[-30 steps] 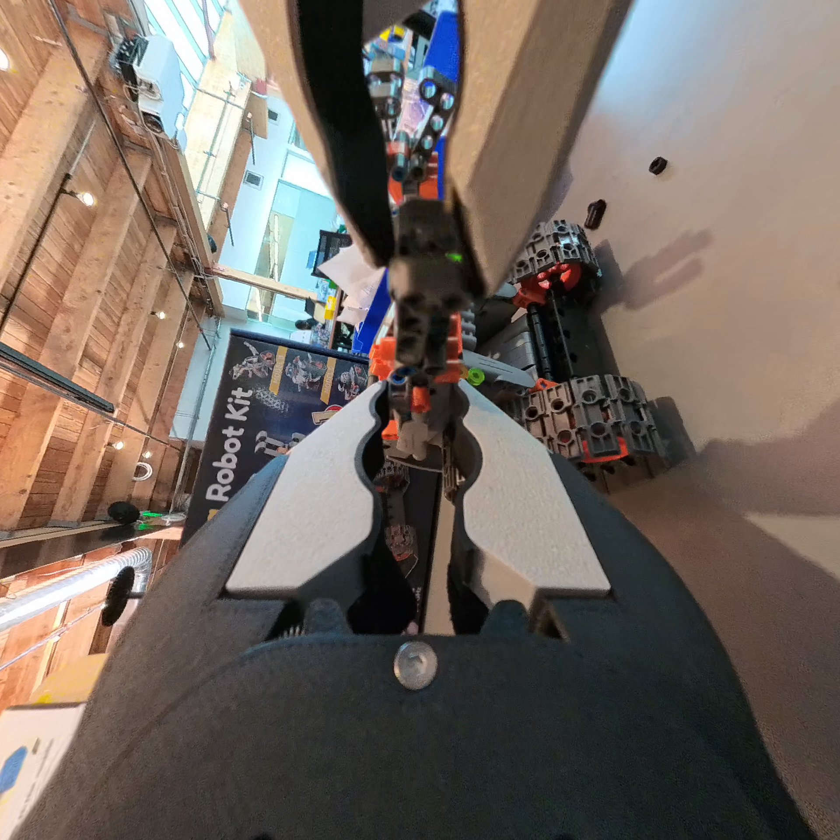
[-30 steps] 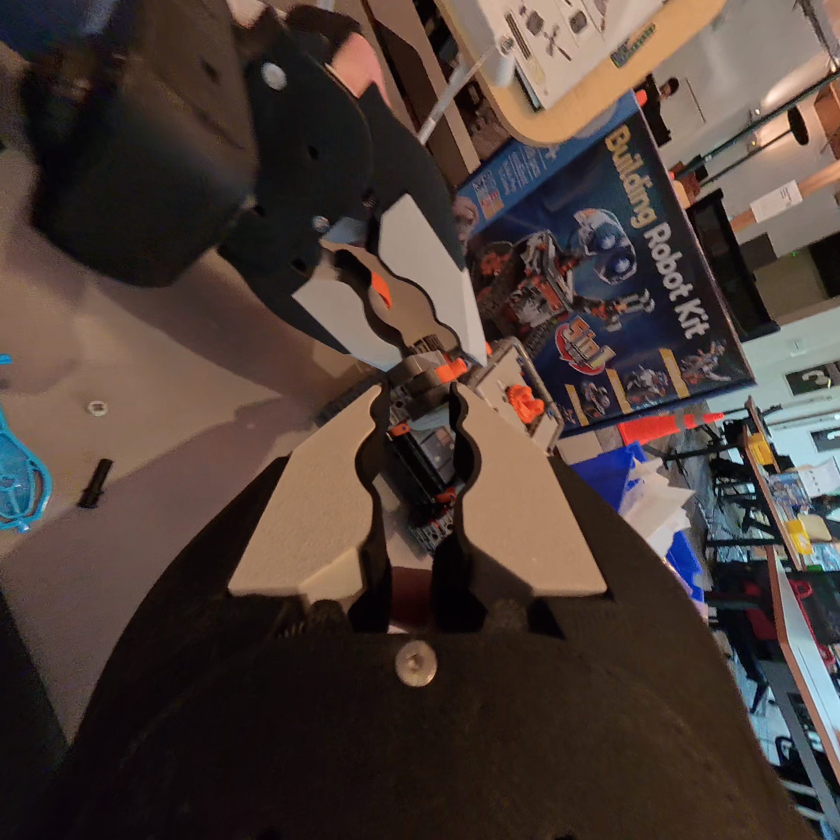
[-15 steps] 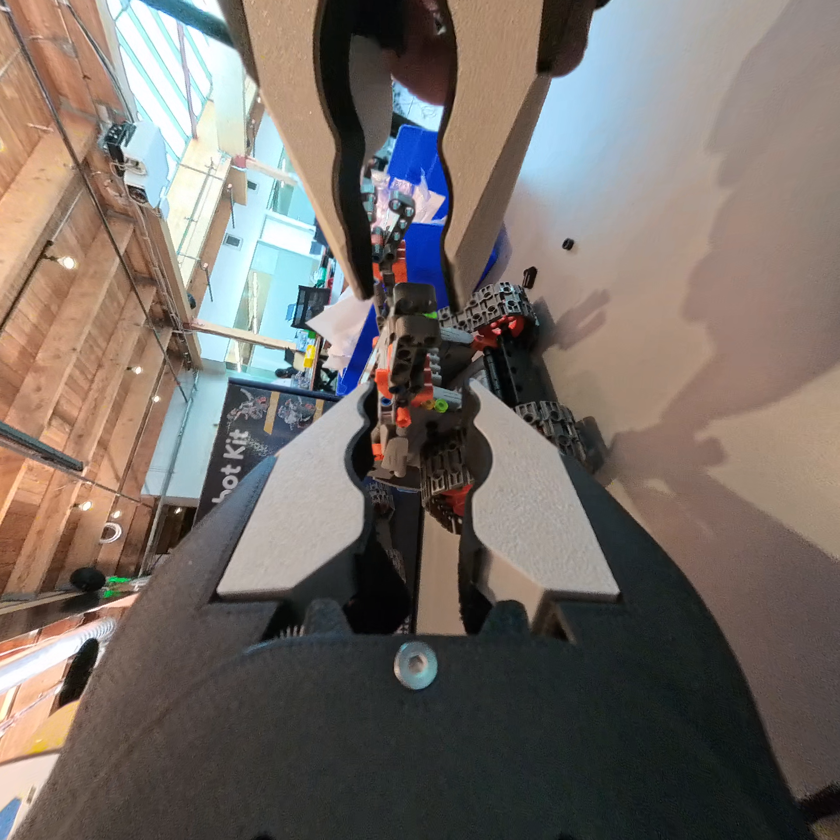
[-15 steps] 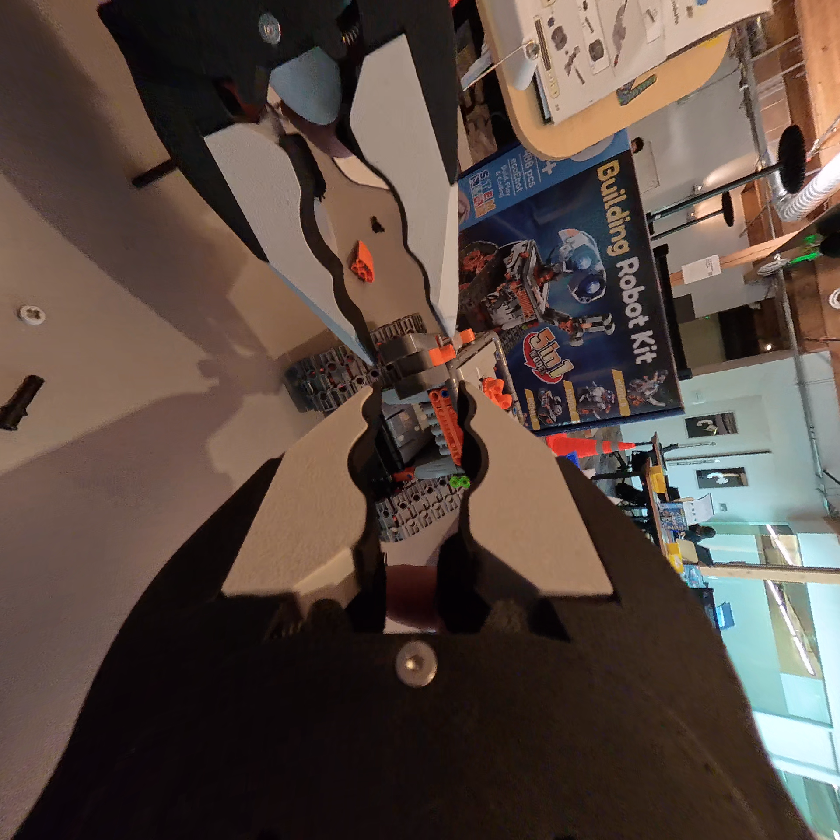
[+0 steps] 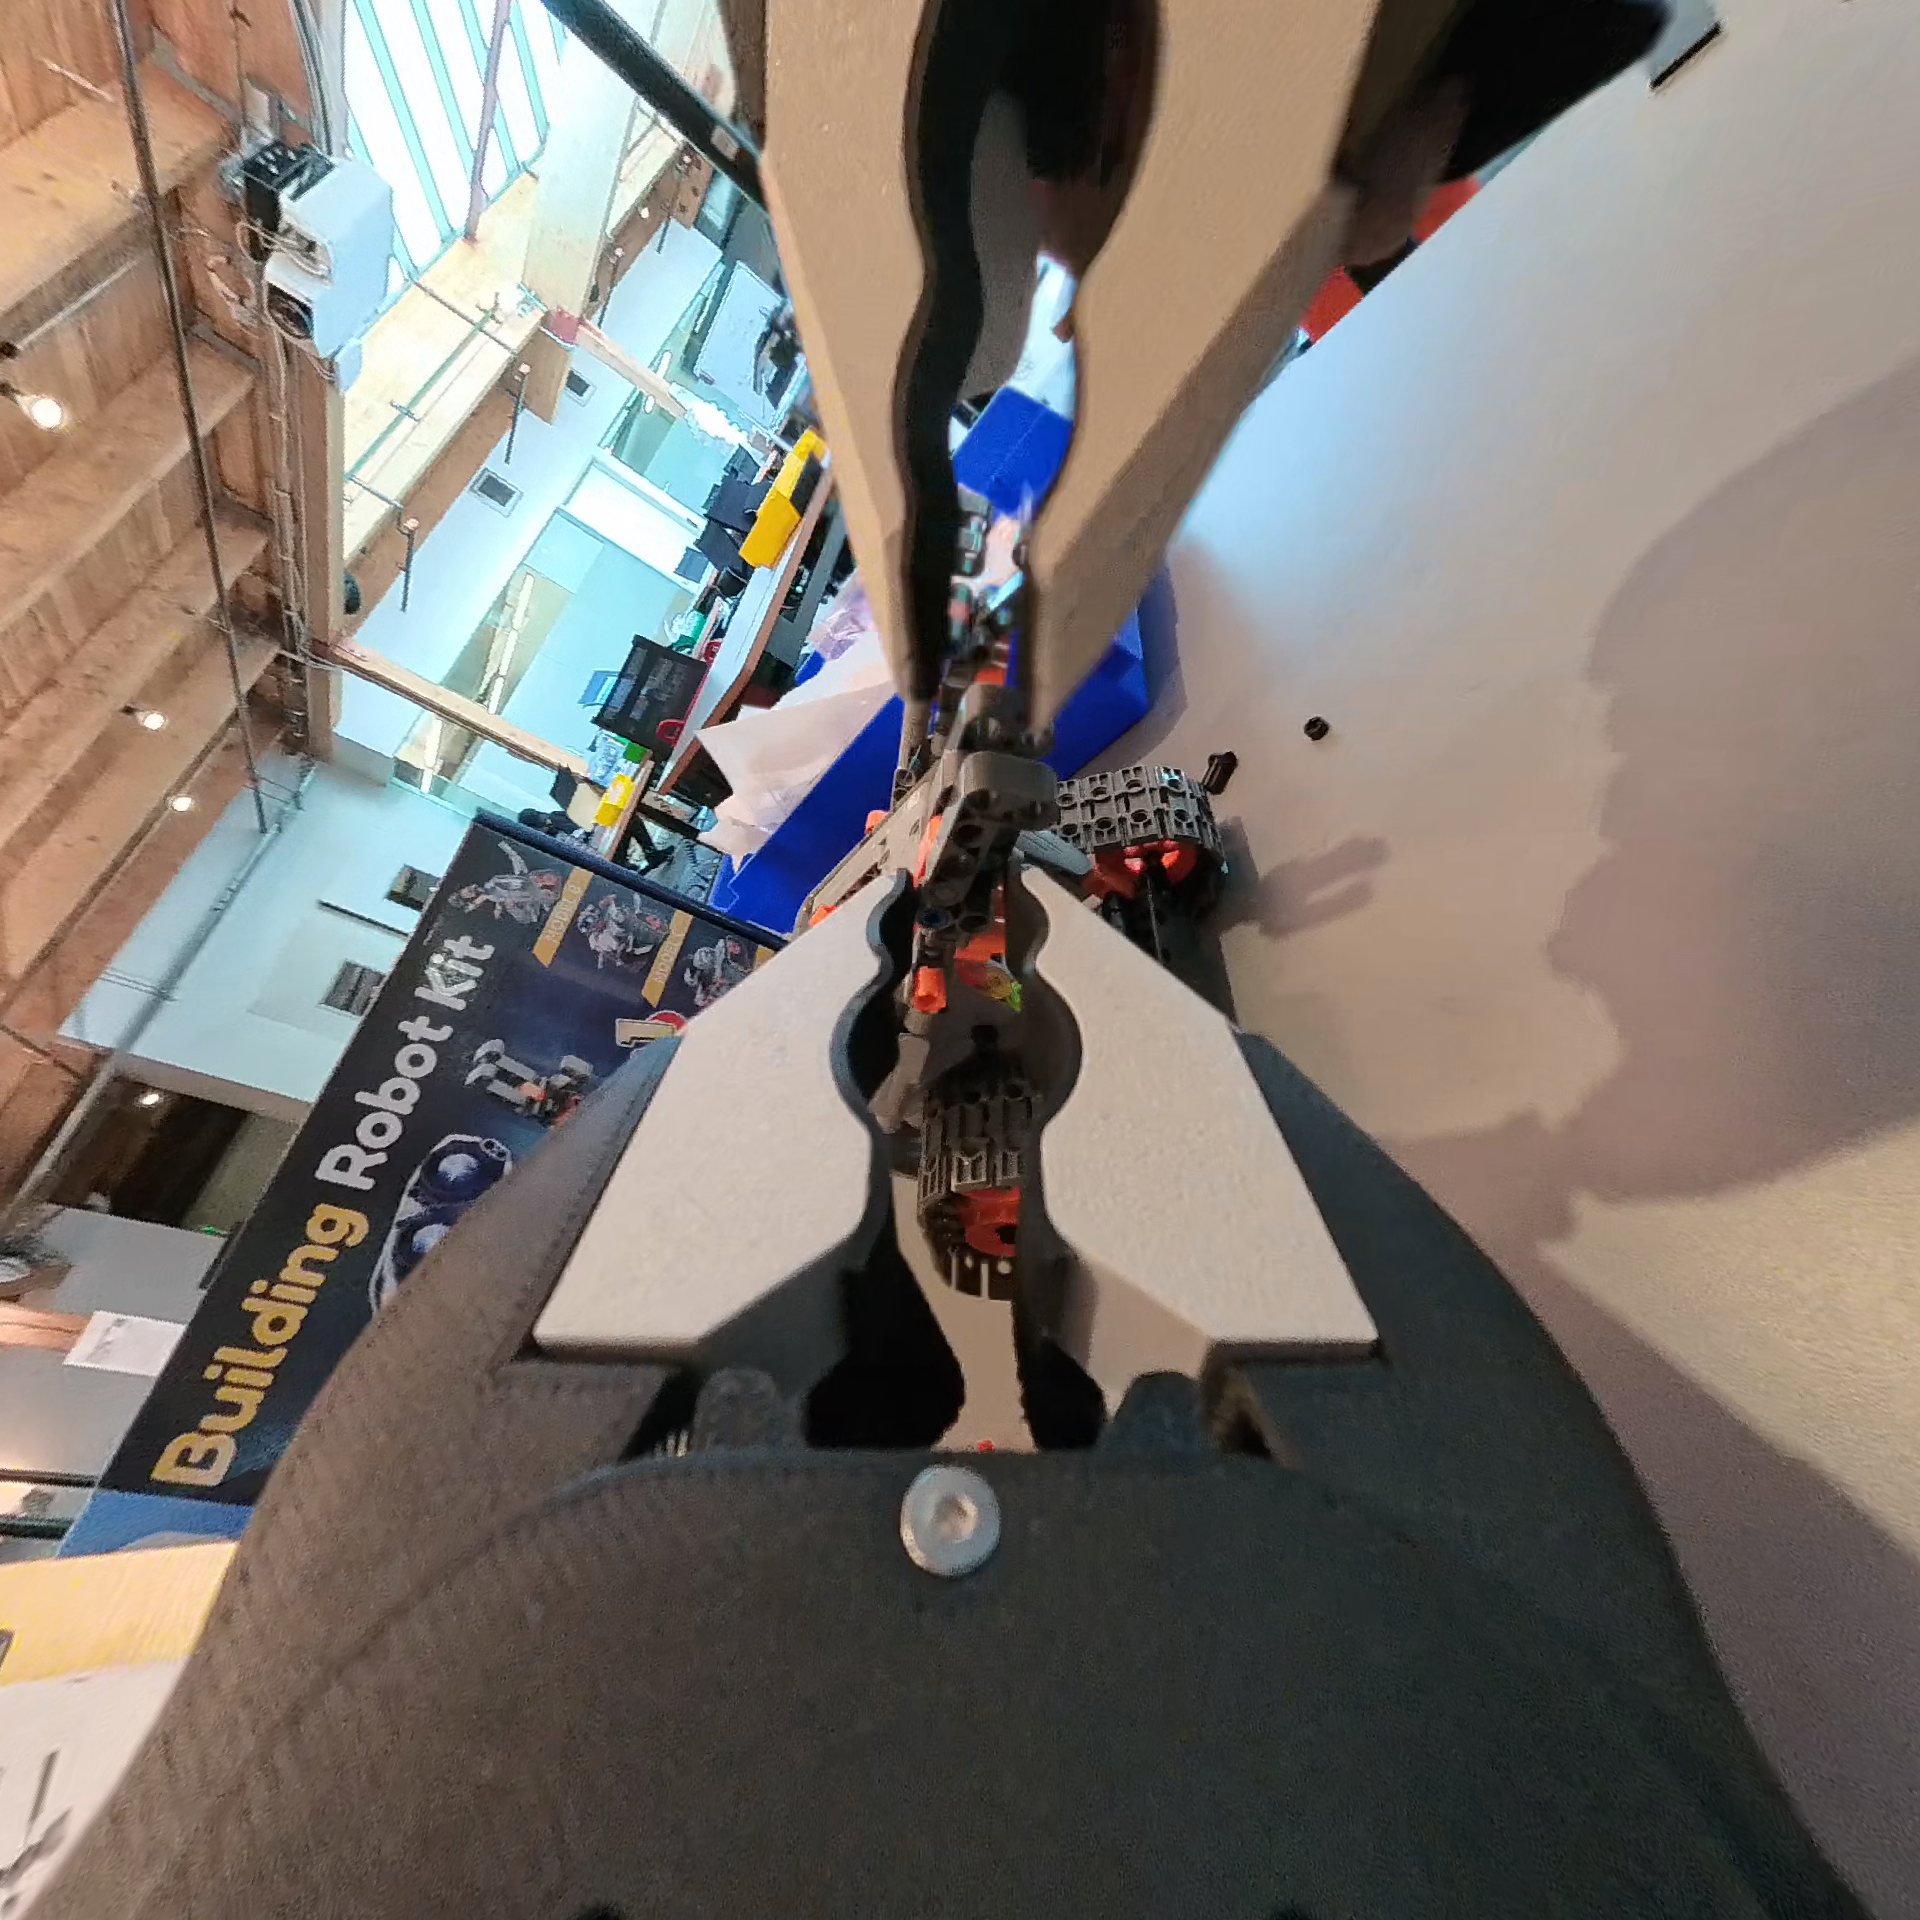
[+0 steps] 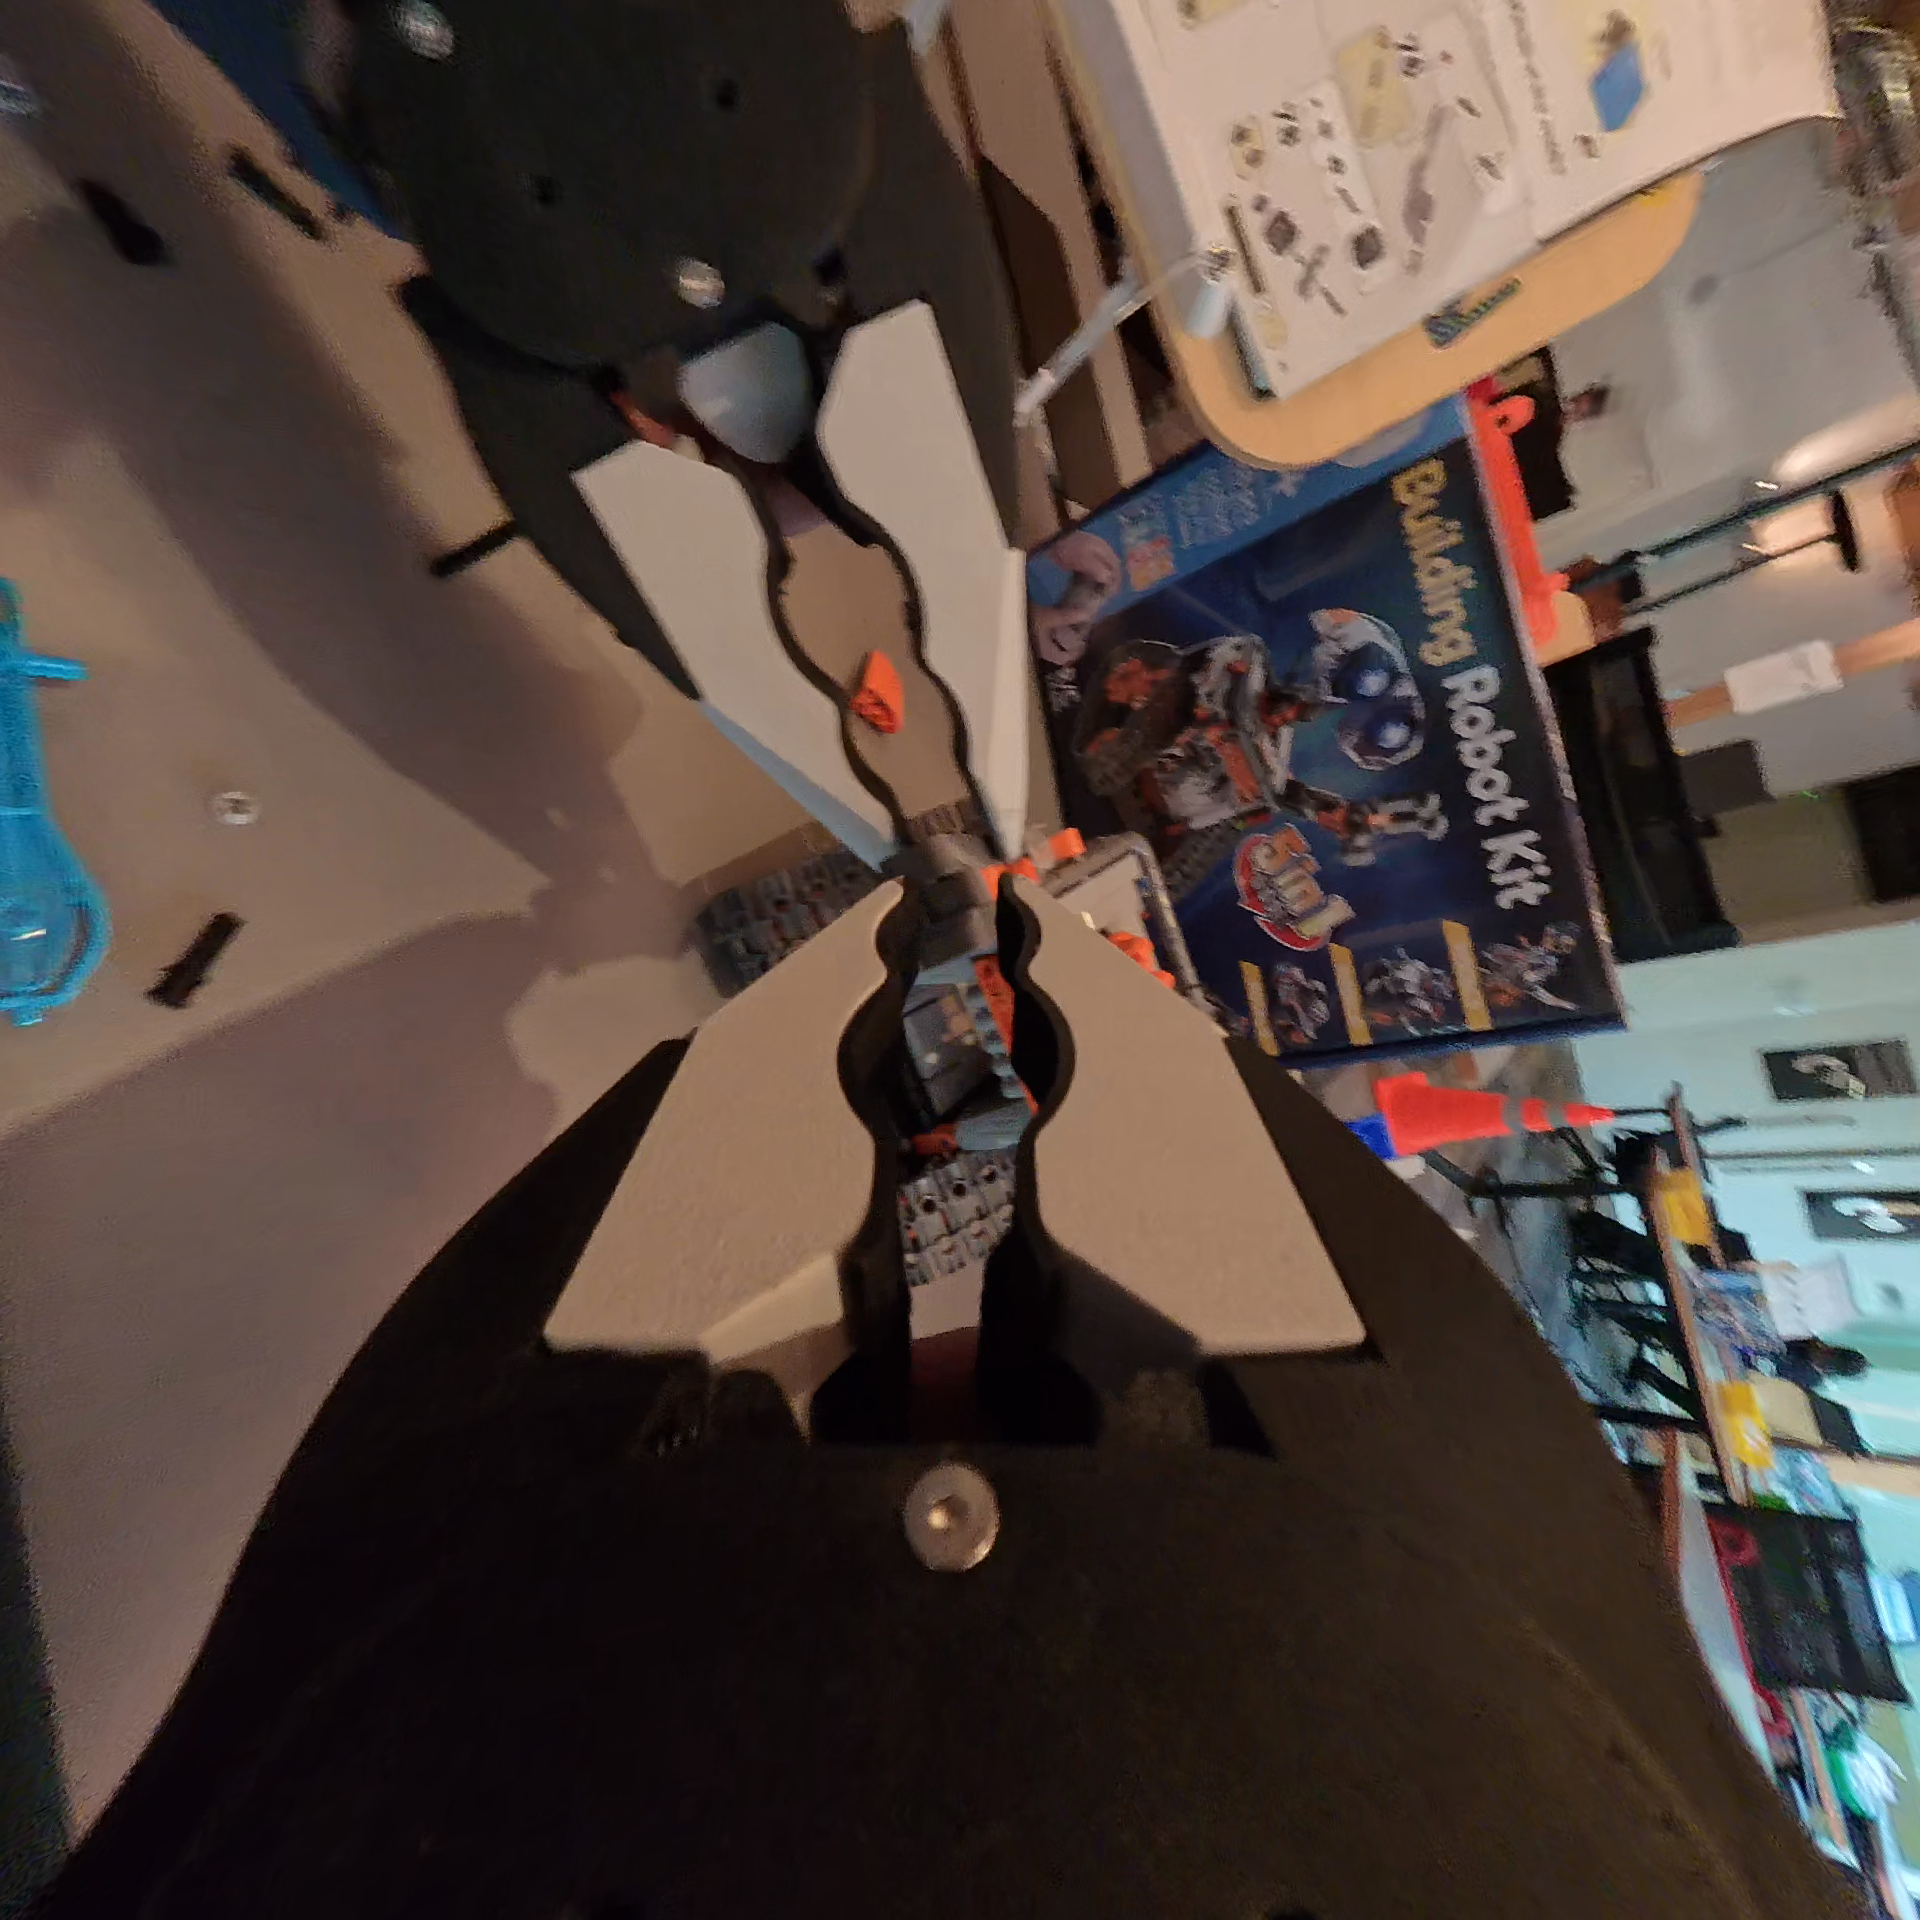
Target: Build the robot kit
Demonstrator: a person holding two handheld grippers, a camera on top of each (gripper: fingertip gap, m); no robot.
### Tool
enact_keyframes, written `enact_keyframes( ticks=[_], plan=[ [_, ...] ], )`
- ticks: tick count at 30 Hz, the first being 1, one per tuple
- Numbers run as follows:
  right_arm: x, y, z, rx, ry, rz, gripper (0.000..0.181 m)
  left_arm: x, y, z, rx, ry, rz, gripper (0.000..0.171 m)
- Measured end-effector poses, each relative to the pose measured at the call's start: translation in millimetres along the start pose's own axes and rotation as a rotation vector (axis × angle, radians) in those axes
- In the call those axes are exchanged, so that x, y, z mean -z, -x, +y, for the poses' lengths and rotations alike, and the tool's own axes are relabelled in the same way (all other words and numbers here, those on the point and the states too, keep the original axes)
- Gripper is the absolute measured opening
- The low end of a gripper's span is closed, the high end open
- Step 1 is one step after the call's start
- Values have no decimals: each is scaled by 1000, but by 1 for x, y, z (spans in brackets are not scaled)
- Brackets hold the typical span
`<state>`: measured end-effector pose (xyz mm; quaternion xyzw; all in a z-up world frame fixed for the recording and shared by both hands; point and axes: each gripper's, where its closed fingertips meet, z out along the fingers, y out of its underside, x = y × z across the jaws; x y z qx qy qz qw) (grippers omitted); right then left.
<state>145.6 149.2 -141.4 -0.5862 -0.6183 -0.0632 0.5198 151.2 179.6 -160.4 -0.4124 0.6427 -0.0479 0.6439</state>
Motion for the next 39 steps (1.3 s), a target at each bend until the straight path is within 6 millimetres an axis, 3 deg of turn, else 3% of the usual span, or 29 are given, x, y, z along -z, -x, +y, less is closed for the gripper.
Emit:
enact_keyframes(
  ticks=[6,8,14,17,20,23,27,29,34,39],
  plan=[
    [-11,5,9,170,135,58,26,1,1,-1,-69,10,6,13],
    [-11,2,8,224,158,86,15,0,1,-1,-85,19,11,13],
    [-12,6,12,353,233,96,11,-1,-2,1,-79,66,40,12],
    [-13,13,17,333,233,41,6,-1,-4,1,-26,62,66,5],
    [-24,28,26,320,231,-9,0,5,16,-14,84,3,43,4],
    [-17,21,19,207,187,18,0,5,4,-13,18,51,86,5],
    [0,4,9,-4,86,111,5,7,10,-12,153,2,104,5],
    [3,-1,3,-18,43,164,24,7,17,-14,230,-15,114,5],
    [3,-15,-11,34,6,302,27,9,26,-17,410,-56,192,7],
    [4,-26,-15,-119,-36,343,16,10,32,-23,384,-77,172,6]
  ],
)
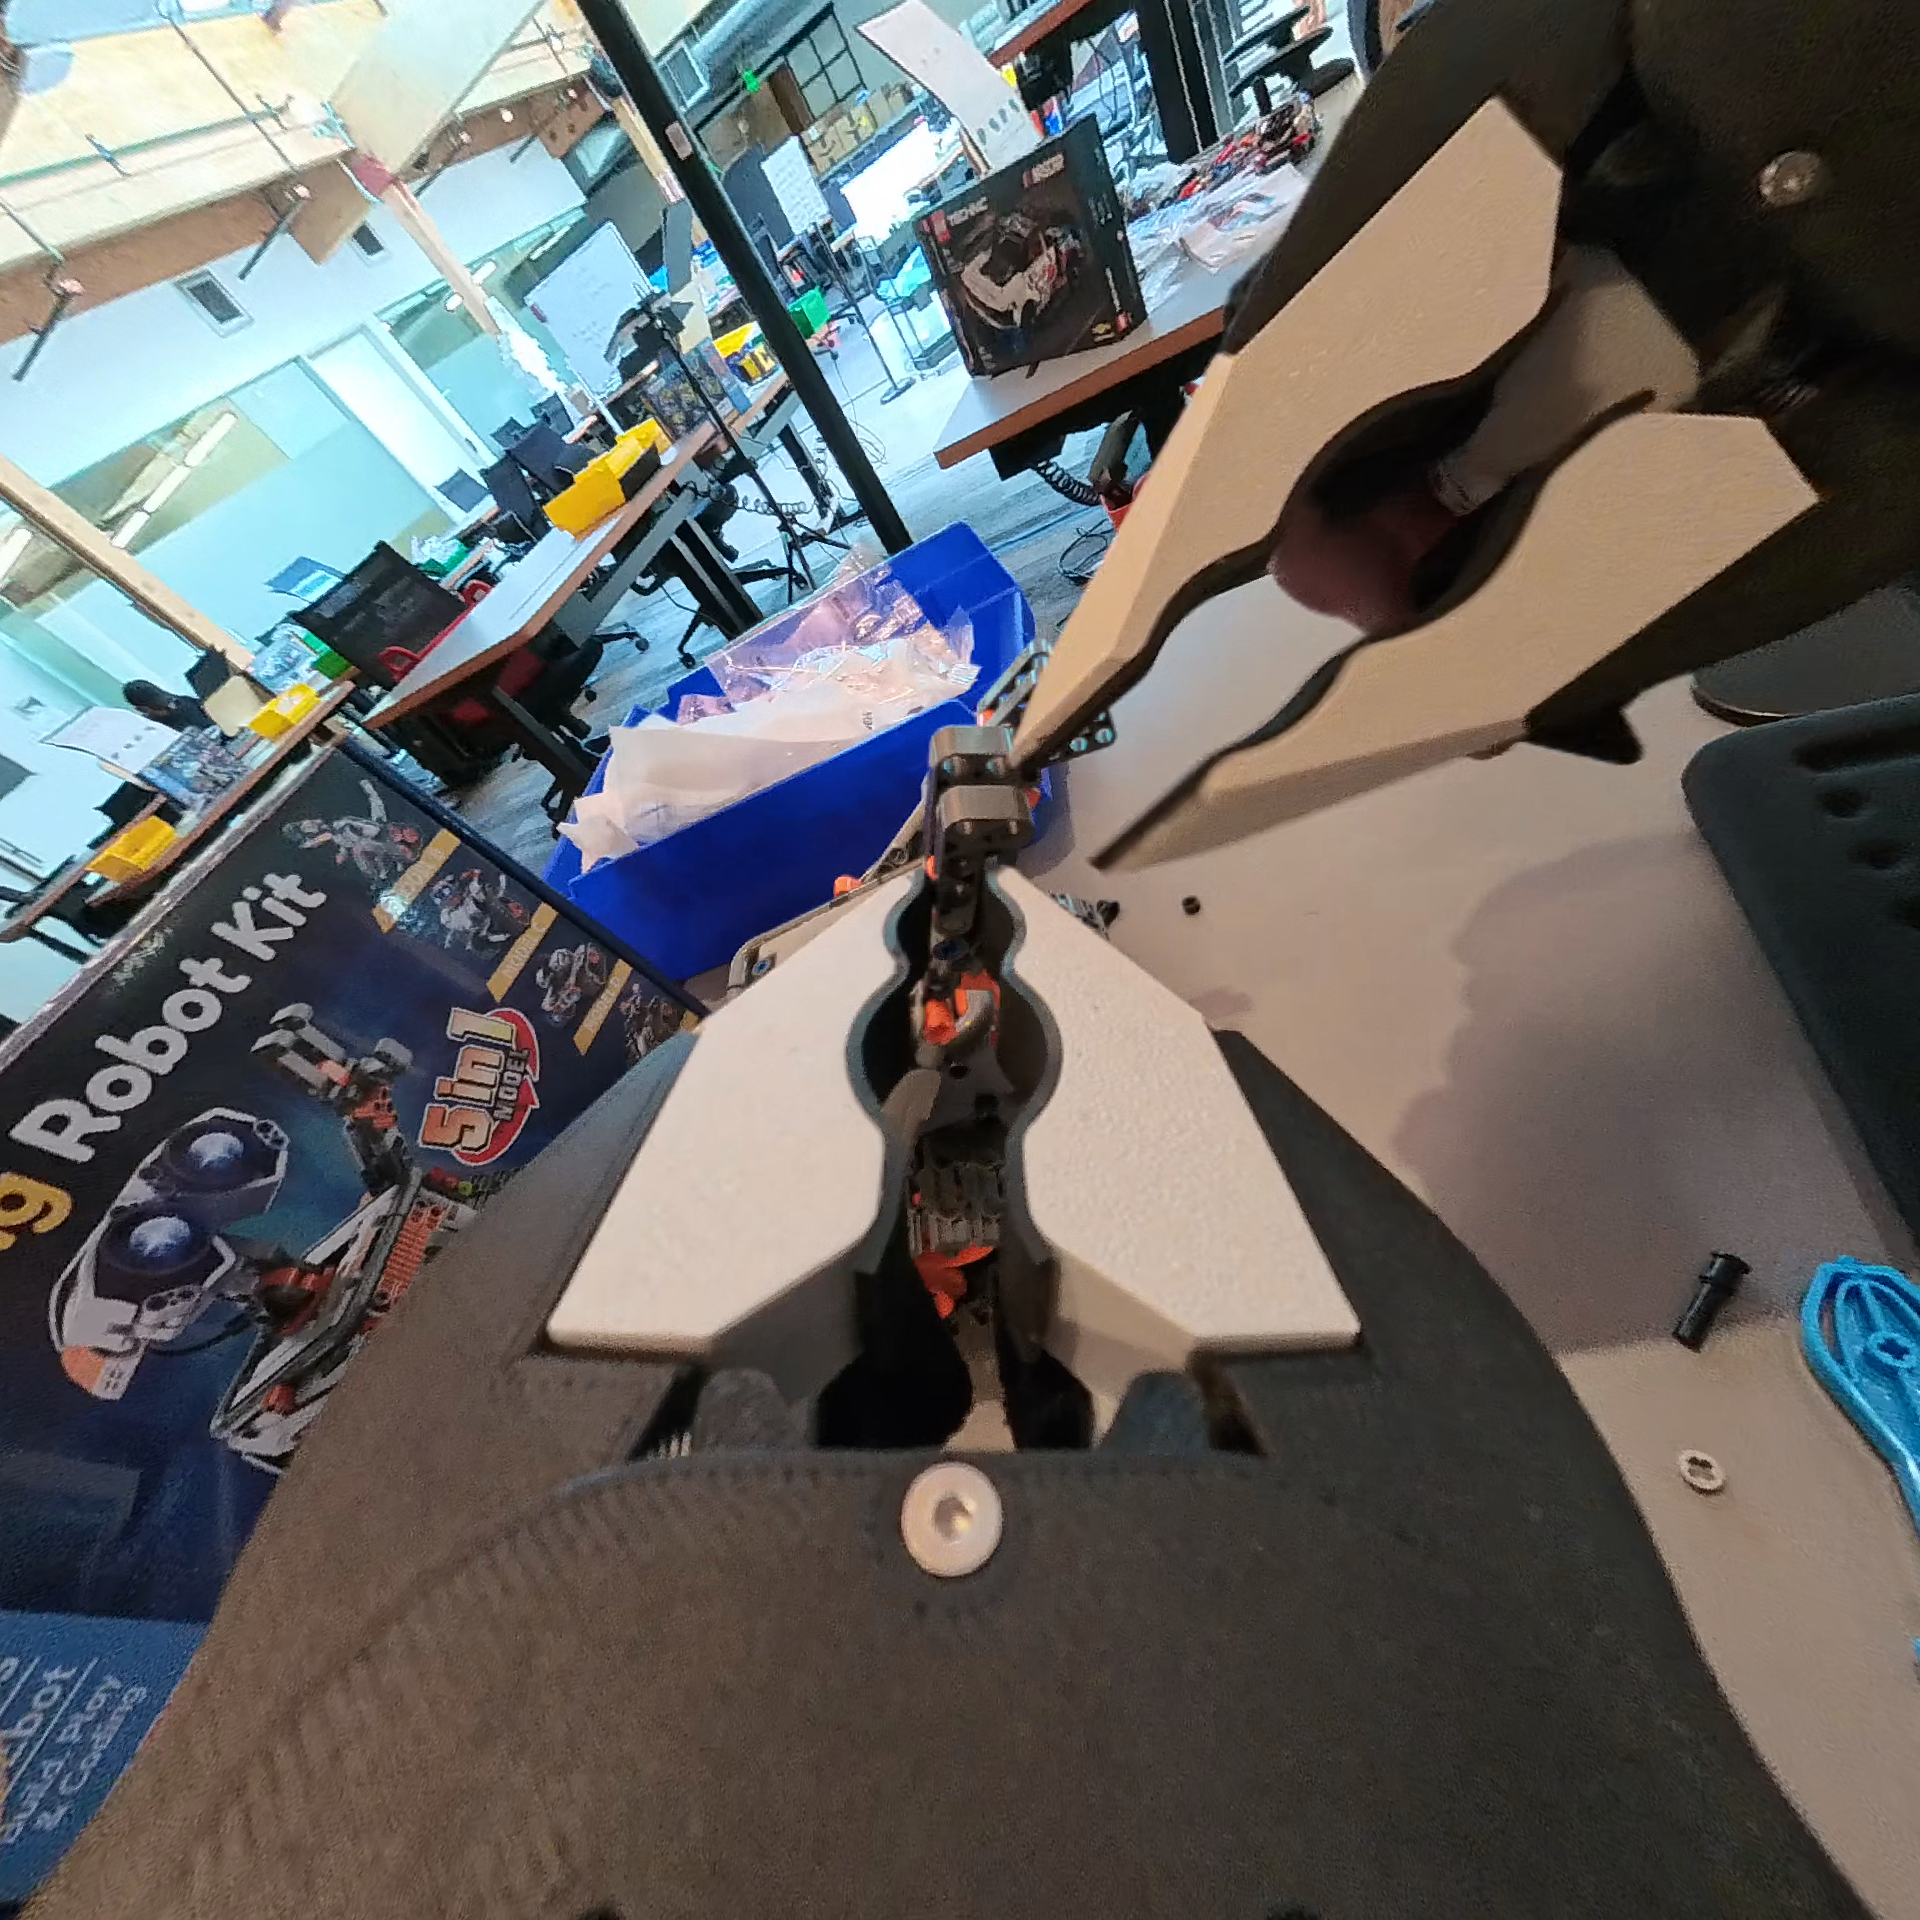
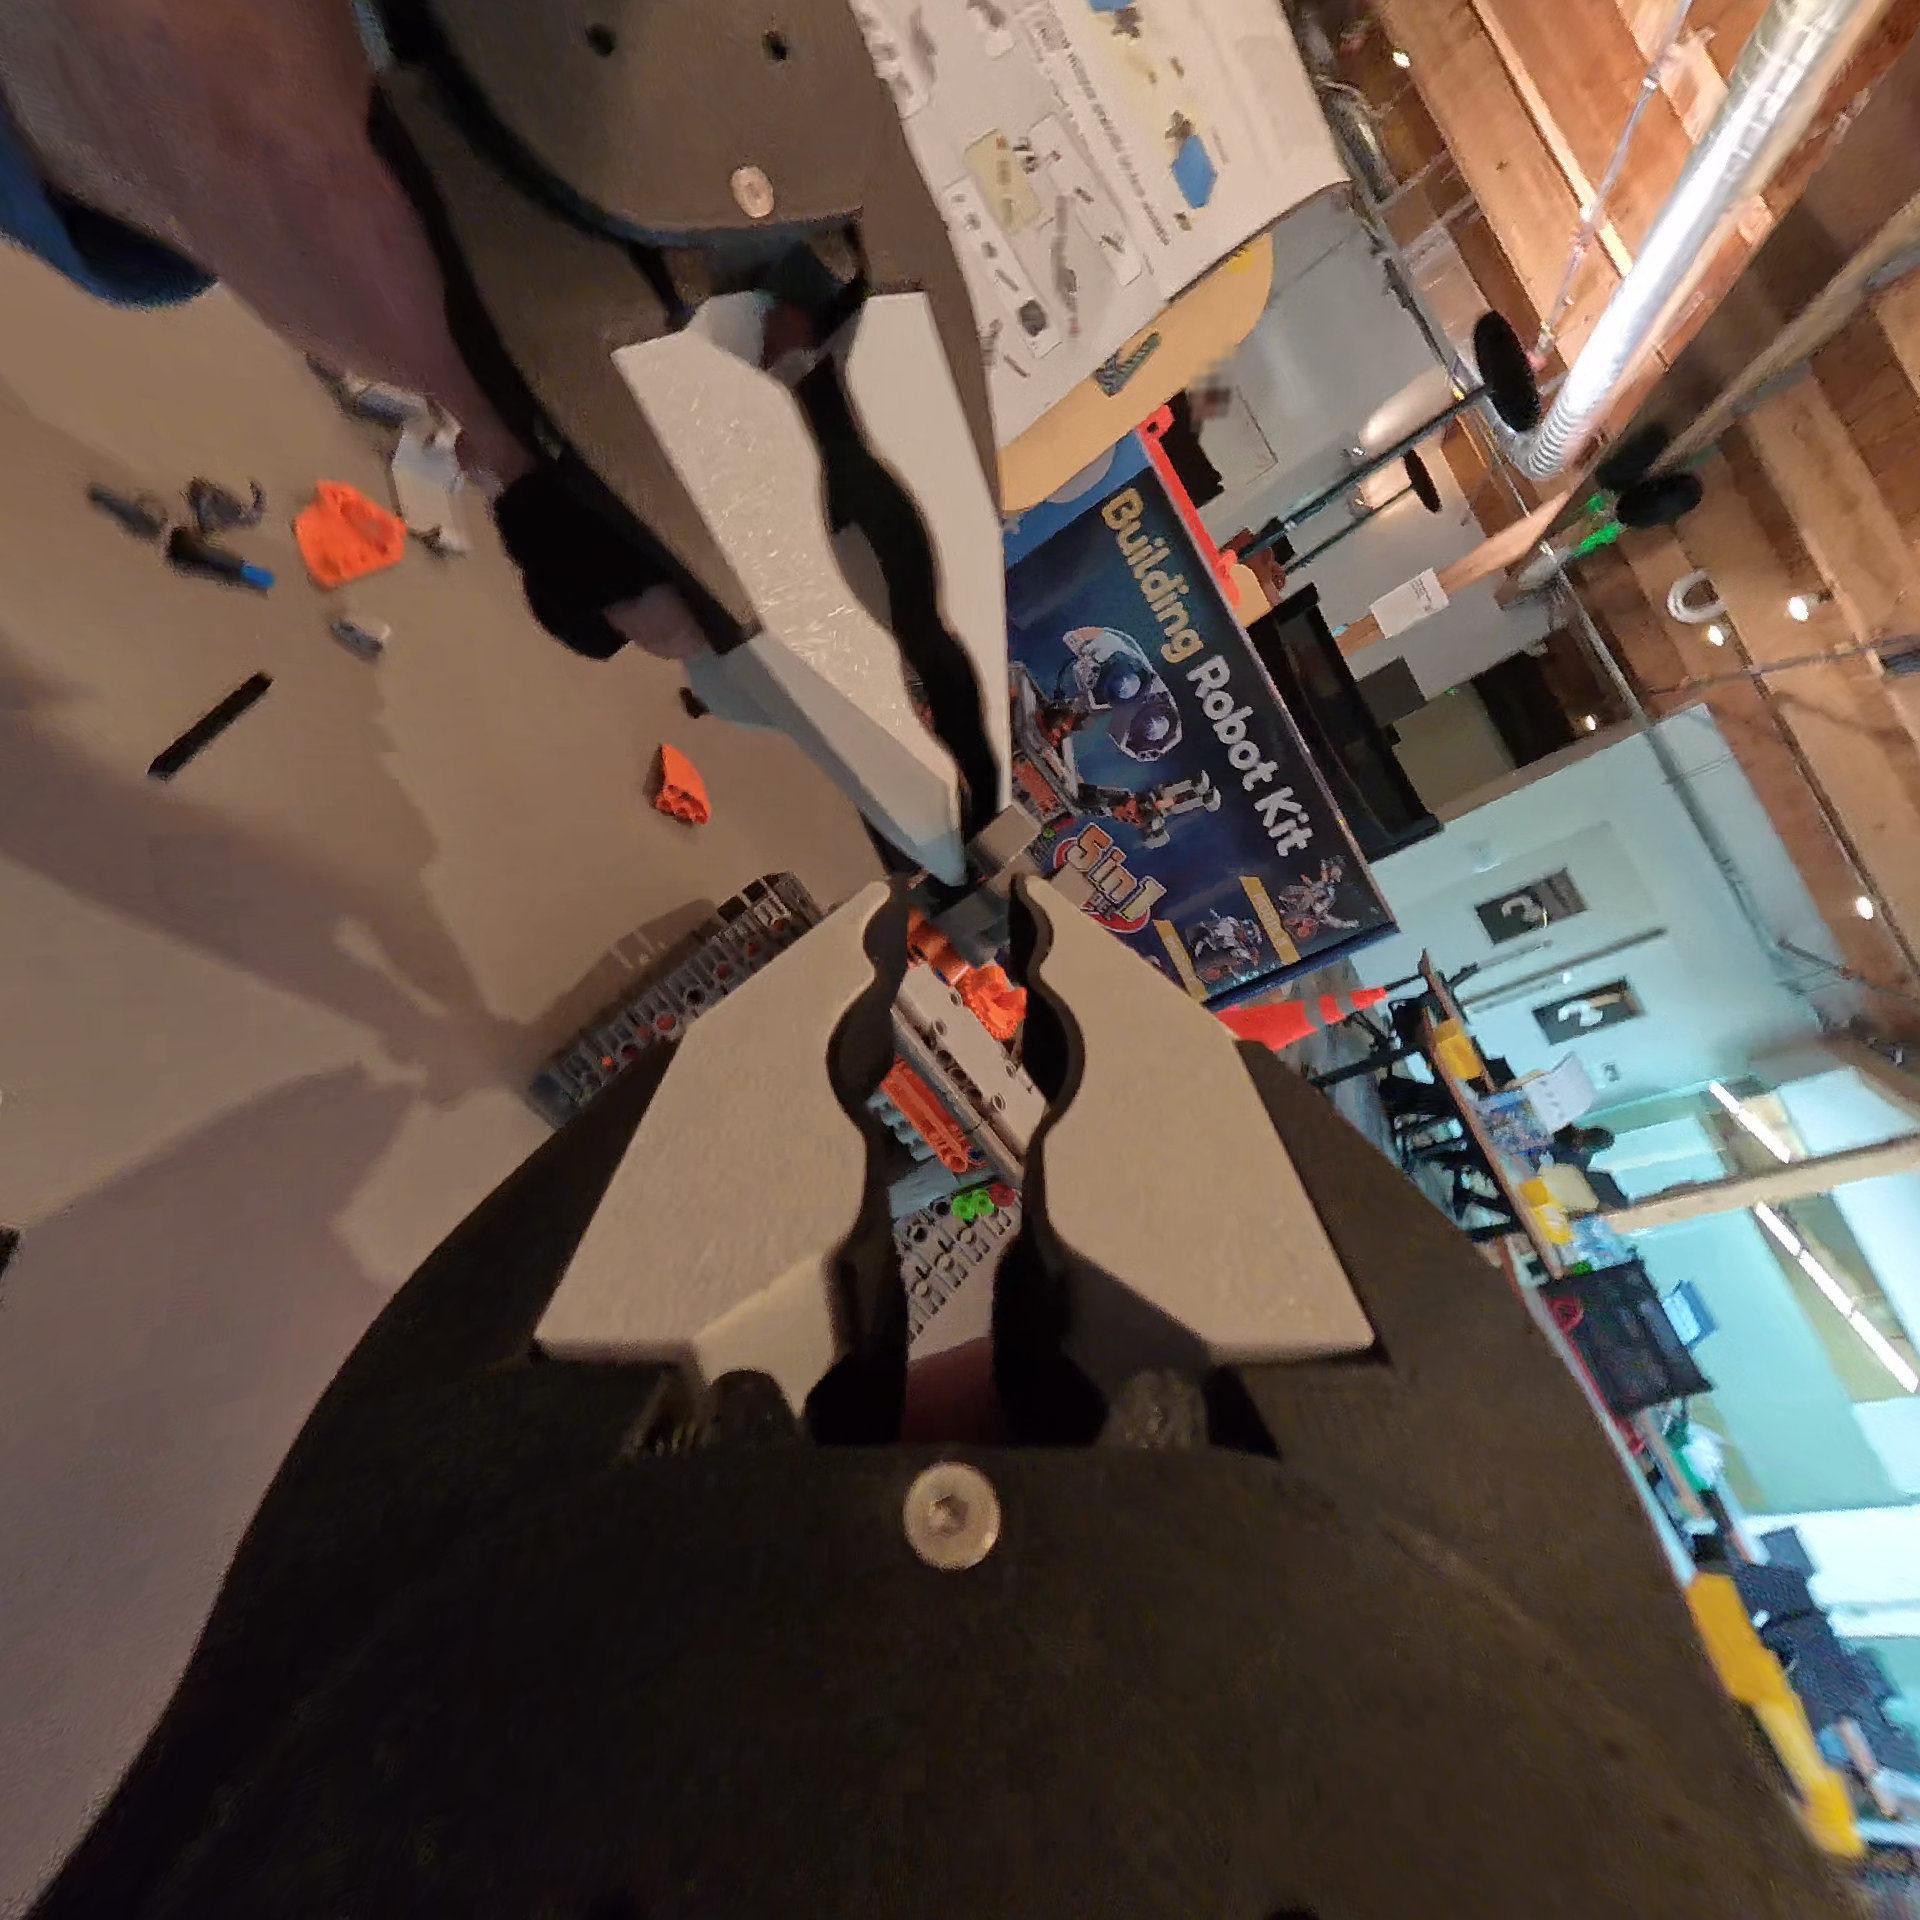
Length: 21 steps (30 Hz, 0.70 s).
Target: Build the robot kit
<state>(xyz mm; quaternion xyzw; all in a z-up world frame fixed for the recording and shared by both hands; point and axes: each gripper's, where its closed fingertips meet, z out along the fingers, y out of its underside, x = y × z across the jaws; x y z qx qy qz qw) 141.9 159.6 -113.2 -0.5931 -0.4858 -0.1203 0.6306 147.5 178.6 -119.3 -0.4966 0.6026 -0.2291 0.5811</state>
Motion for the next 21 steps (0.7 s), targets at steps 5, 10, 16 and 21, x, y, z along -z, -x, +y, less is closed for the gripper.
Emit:
enact_keyframes(
  ticks=[5,10,16,21],
  plan=[
    [4,-5,5,-268,1,31,14,-3,2,-1,2,-3,-23,5],
    [-8,-3,14,-491,14,31,19,-4,4,-3,14,-15,-46,5],
    [-15,-9,12,-612,-57,57,7,-3,4,-3,-29,-13,-75,4],
    [-15,-11,10,-591,-68,72,3,-2,6,-6,-93,-15,-121,5]
  ],
)
